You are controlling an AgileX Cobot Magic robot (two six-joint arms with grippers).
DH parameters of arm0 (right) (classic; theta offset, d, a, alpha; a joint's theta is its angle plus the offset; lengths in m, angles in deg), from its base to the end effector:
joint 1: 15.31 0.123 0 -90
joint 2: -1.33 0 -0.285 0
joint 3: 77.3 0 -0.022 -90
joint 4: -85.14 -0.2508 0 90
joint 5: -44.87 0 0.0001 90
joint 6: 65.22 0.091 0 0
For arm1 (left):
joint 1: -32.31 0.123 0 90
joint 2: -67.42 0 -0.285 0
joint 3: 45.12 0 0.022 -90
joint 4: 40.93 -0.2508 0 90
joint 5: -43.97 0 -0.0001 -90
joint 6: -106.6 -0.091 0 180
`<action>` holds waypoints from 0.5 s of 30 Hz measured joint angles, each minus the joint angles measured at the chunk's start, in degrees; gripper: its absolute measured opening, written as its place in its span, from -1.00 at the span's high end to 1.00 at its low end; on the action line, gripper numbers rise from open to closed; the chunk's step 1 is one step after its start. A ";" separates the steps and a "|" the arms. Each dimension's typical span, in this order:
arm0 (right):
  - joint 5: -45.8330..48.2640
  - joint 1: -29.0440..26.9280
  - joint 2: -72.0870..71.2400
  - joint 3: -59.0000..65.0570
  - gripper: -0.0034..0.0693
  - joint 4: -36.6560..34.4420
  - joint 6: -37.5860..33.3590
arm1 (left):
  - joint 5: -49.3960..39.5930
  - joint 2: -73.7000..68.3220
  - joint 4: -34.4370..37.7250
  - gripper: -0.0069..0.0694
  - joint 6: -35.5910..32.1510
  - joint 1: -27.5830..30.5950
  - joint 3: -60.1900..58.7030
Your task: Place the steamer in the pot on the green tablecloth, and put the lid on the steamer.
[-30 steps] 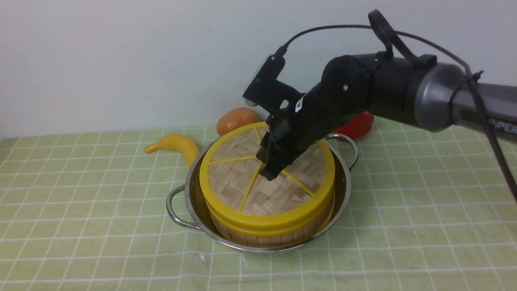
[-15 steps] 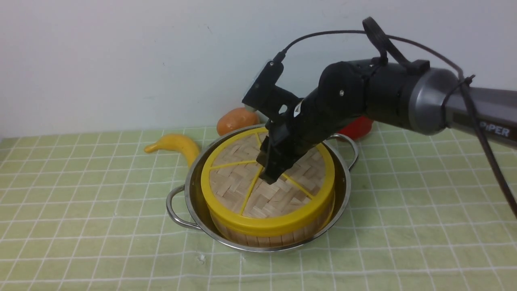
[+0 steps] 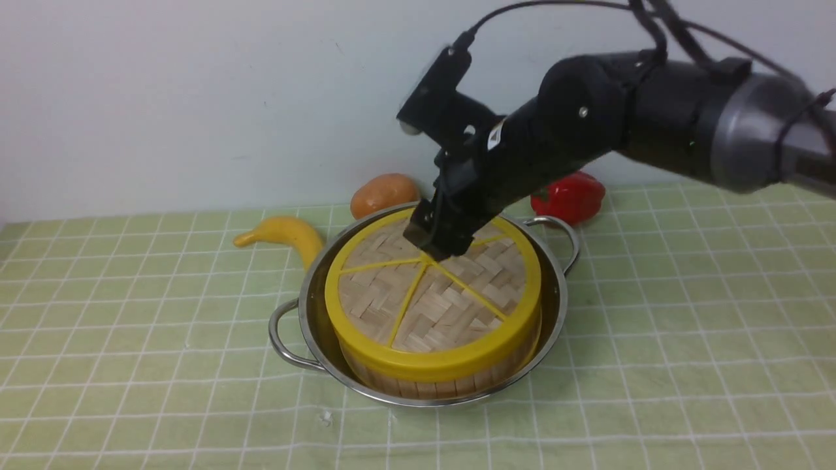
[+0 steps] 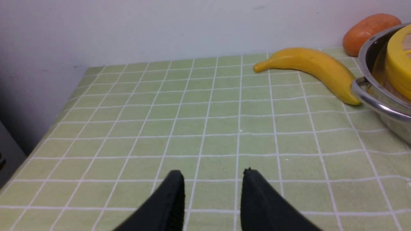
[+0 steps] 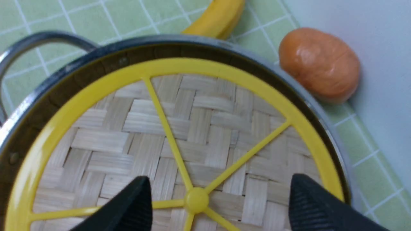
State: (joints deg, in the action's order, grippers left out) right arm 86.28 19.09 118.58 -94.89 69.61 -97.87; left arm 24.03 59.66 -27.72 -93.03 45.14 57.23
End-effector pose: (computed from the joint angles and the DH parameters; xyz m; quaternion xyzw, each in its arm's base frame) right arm 0.3530 0.2613 0.2873 -0.4611 0.8151 0.1231 0.3283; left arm 0.0538 0.0049 0.1801 -0.0152 0.7922 0.0754 0.6054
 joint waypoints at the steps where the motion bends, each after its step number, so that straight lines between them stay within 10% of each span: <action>1: -0.25 0.00 -1.89 0.00 -0.43 0.24 1.14 | 0.00 0.00 0.00 0.18 0.00 0.00 0.00; 4: -0.54 0.00 -5.23 0.00 -0.04 0.82 2.93 | 0.00 0.00 0.00 0.18 0.00 0.00 0.00; 7: -0.54 -0.24 -10.74 0.00 0.80 1.02 8.47 | 0.00 0.00 0.00 0.18 0.00 0.00 0.00; 15: -2.00 -0.28 -15.06 0.00 0.95 -3.24 17.58 | 0.00 0.00 0.00 0.18 0.00 0.00 0.00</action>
State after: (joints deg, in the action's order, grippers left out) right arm 84.28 18.81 103.52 -94.89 66.37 -80.29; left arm 24.03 59.66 -27.72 -93.03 45.14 57.23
